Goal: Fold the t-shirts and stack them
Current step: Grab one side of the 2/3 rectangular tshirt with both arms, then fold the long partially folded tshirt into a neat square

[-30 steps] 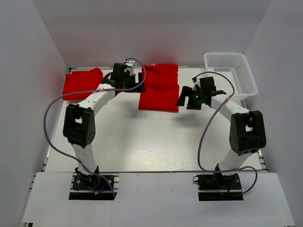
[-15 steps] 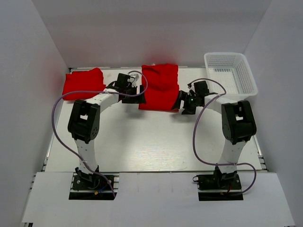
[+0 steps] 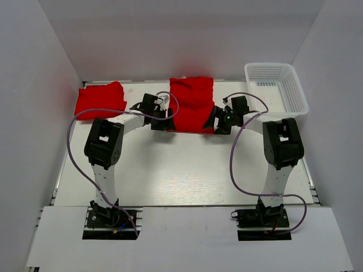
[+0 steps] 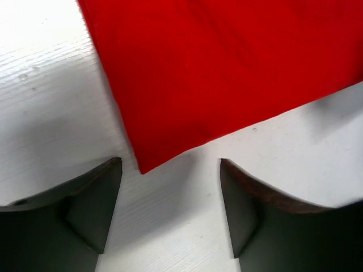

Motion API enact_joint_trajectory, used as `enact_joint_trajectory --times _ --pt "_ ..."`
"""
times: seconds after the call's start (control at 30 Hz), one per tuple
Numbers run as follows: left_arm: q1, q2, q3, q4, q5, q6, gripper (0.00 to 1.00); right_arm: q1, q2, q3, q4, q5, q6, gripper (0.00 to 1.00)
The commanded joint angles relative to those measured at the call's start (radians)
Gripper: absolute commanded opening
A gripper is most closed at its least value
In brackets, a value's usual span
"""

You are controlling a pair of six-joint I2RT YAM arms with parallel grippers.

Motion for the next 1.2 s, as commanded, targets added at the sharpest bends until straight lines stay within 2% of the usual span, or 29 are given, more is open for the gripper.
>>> enact_joint_trajectory --times 0.0,0.07,0.1,0.17,0.2,0.23,0.27,0.33,0.47,0.53,0.67,0.77,0.87,0.9,1.03,1.17 --pt "-0.007 0.021 -0.044 0.009 0.045 -0.002 0.71 0.002 0.047 -0.002 0.023 0.012 0.009 0.90" --pt "-0.007 0.021 -0.054 0.035 0.060 -0.002 0.58 0.003 0.069 0.004 0.035 0.012 0.016 0.85" --pt "-0.007 0.035 -0.054 0.035 0.074 -0.002 0.52 0.002 0.081 0.004 0.036 0.006 0.017 0.71" --pt "-0.007 0.035 -0.054 0.026 0.083 -0.002 0.36 0.002 0.098 0.004 0.040 -0.011 0.025 0.50" --pt "-0.007 0.035 -0.054 0.026 0.073 -0.011 0.16 0.003 0.093 -0.002 0.050 -0.009 0.032 0.34" --pt "-0.007 0.044 -0.064 0.026 0.073 -0.020 0.07 0.006 0.090 -0.022 0.059 -0.006 0.037 0.27" --pt "-0.007 0.044 -0.076 0.035 0.073 -0.020 0.00 0.005 0.075 -0.039 0.075 0.009 0.039 0.13" --pt "-0.017 0.044 -0.086 0.048 0.085 -0.020 0.00 0.003 0.066 -0.052 0.078 0.017 0.031 0.00" --pt "-0.017 -0.055 -0.155 0.072 0.094 -0.038 0.00 0.008 -0.026 -0.097 0.050 0.014 -0.001 0.00" --pt "-0.026 -0.167 -0.236 0.088 0.094 -0.038 0.00 0.013 -0.066 -0.120 0.030 0.021 -0.027 0.00" --pt "-0.046 -0.356 -0.377 0.075 0.054 -0.072 0.00 0.023 -0.238 -0.252 -0.029 0.028 -0.064 0.00" --pt "-0.072 -0.506 -0.486 0.051 0.102 -0.110 0.00 0.029 -0.356 -0.367 -0.080 -0.020 -0.070 0.00" --pt "-0.096 -0.650 -0.604 -0.036 0.148 -0.136 0.00 0.045 -0.547 -0.496 -0.178 -0.031 -0.066 0.00" --pt "-0.096 -0.686 -0.618 -0.037 0.157 -0.147 0.00 0.049 -0.548 -0.517 -0.178 -0.029 -0.066 0.00" --pt "-0.116 -0.854 -0.618 -0.194 0.200 -0.179 0.00 0.063 -0.721 -0.517 -0.348 -0.038 -0.087 0.00" --pt "-0.116 -0.931 -0.491 -0.288 0.195 -0.179 0.00 0.063 -0.805 -0.410 -0.520 -0.025 -0.130 0.00"
